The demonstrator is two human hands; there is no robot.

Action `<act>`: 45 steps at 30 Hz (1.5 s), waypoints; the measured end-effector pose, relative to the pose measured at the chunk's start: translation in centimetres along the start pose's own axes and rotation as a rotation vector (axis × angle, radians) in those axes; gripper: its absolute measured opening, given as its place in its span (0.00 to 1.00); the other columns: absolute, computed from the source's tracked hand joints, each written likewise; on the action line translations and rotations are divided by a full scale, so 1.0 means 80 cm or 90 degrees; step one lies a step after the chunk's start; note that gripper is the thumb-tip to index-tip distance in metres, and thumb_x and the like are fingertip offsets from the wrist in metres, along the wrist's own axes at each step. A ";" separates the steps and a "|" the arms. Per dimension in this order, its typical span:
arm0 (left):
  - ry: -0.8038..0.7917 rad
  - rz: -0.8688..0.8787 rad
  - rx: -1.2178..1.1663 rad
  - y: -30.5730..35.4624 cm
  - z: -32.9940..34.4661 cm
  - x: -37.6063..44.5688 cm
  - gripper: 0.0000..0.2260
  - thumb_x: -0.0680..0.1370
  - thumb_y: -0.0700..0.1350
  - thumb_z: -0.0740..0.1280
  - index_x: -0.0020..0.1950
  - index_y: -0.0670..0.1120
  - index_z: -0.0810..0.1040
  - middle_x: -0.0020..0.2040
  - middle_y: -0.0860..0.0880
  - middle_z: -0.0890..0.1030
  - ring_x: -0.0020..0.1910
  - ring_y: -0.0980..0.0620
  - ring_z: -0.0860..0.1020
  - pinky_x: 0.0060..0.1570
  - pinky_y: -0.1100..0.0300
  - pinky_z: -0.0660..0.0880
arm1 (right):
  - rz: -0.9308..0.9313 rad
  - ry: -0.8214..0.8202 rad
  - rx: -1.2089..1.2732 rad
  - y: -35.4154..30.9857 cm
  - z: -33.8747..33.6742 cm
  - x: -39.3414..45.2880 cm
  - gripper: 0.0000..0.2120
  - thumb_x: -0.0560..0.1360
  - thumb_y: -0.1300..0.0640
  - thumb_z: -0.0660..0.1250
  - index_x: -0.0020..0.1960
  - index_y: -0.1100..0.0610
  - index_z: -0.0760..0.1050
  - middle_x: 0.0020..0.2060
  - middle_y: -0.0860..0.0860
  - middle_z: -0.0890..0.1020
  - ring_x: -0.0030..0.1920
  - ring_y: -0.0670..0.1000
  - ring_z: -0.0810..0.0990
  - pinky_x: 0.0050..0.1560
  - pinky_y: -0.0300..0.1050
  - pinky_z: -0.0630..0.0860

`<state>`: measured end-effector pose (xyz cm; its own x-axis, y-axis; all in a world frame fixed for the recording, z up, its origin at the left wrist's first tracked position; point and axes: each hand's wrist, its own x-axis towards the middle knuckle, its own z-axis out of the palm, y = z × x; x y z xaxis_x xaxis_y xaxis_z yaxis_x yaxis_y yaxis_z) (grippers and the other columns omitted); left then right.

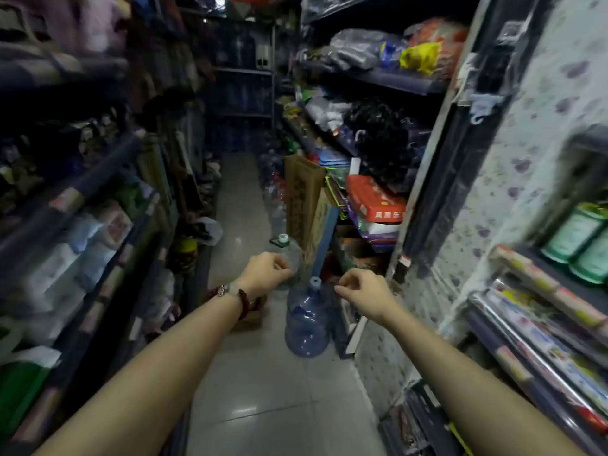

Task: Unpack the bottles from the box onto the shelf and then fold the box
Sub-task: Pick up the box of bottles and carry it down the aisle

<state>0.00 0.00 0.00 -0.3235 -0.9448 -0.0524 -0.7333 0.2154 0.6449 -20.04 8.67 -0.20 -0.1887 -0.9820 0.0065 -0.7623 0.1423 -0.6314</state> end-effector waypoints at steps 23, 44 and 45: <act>0.166 -0.308 -0.063 -0.223 -0.081 0.313 0.11 0.77 0.48 0.67 0.54 0.43 0.81 0.53 0.45 0.83 0.53 0.48 0.79 0.46 0.62 0.70 | -0.093 -0.233 0.004 -0.053 0.170 0.479 0.10 0.76 0.54 0.67 0.52 0.60 0.78 0.43 0.51 0.78 0.47 0.51 0.77 0.47 0.41 0.70; 0.055 -0.287 -0.117 -0.486 -0.089 0.653 0.11 0.76 0.46 0.67 0.54 0.42 0.81 0.53 0.44 0.82 0.54 0.47 0.80 0.51 0.59 0.74 | 0.053 -0.226 0.015 -0.055 0.449 0.776 0.12 0.77 0.54 0.66 0.52 0.63 0.79 0.48 0.58 0.83 0.48 0.54 0.79 0.51 0.48 0.74; 0.056 -0.297 -0.126 -0.507 -0.073 0.656 0.10 0.77 0.46 0.67 0.54 0.42 0.81 0.53 0.44 0.82 0.53 0.47 0.80 0.51 0.60 0.74 | 0.058 -0.228 0.021 -0.041 0.468 0.783 0.12 0.77 0.54 0.66 0.52 0.63 0.79 0.47 0.58 0.82 0.48 0.54 0.79 0.49 0.46 0.73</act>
<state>16.25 -59.79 -24.46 0.0692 -0.9482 -0.3100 -0.6575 -0.2770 0.7006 -6.18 -57.94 -26.77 -0.0223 -0.9475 -0.3191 -0.7307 0.2333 -0.6416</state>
